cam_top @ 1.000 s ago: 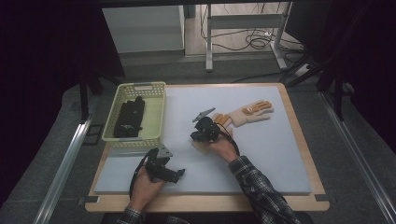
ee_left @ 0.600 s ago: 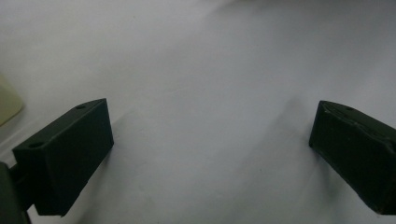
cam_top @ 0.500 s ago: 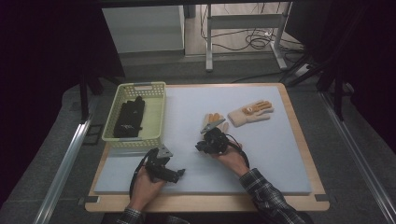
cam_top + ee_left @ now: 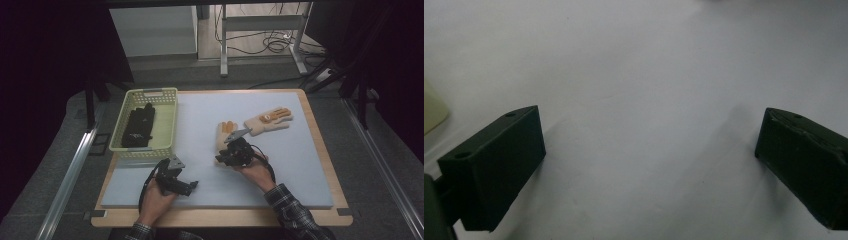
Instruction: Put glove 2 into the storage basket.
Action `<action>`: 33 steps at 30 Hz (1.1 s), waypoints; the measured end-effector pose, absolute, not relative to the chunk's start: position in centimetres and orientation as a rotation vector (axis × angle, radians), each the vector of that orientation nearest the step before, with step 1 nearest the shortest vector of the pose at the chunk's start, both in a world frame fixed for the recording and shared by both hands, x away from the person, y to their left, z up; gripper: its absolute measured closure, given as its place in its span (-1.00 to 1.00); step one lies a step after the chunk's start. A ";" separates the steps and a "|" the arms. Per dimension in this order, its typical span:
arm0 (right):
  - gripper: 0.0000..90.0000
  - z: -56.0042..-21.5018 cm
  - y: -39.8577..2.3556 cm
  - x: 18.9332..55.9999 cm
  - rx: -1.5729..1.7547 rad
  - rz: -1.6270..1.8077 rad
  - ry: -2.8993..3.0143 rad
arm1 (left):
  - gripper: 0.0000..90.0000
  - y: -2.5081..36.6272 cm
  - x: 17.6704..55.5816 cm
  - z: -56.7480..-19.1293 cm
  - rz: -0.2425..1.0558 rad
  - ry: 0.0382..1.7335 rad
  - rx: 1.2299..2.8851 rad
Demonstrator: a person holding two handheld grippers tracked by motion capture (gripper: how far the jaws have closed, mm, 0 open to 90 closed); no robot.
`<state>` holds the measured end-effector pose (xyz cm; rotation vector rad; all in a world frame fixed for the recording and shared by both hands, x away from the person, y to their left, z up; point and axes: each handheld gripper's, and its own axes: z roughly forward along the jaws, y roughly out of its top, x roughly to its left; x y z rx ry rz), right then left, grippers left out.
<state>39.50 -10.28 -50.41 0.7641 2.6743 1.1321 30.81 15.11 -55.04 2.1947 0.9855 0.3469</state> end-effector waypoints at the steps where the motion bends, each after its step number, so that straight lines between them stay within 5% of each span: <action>1: 0.47 -50.2 -10.4 39.7 0.770 1.134 2.662 | -1.00 15.1 30.8 -55.0 0.347 0.985 2.195; 15: 0.51 -49.3 -15.0 43.1 0.927 1.114 2.535 | -1.00 15.1 30.8 -55.0 0.347 0.983 2.198; 33: -0.02 -49.2 -21.5 49.7 1.207 0.969 2.250 | -1.00 15.1 30.8 -55.0 0.346 0.983 2.197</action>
